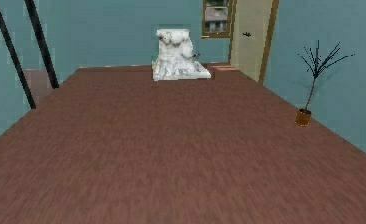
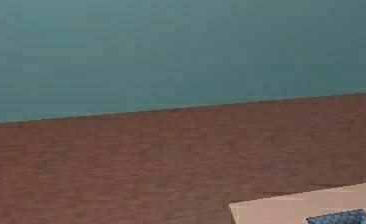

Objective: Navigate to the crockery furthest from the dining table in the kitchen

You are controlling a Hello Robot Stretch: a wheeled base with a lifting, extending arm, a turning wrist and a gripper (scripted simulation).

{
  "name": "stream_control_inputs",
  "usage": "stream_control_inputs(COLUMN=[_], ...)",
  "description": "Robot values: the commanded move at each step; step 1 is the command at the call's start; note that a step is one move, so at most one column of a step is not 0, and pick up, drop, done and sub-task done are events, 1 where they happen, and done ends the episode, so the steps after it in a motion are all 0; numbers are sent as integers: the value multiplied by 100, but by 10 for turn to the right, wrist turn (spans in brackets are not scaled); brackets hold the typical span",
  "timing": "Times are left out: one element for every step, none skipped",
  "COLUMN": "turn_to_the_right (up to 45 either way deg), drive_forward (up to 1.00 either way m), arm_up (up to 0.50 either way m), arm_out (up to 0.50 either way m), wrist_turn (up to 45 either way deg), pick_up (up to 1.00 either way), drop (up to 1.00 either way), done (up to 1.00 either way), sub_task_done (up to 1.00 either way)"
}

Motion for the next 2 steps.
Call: stream_control_inputs(turn_to_the_right=[-450,-90], drive_forward=[0,0], arm_up=[0,0], arm_out=[0,0], wrist_turn=[0,0], pick_up=[0,0], drop=[0,0], done=[0,0], sub_task_done=[0,0])
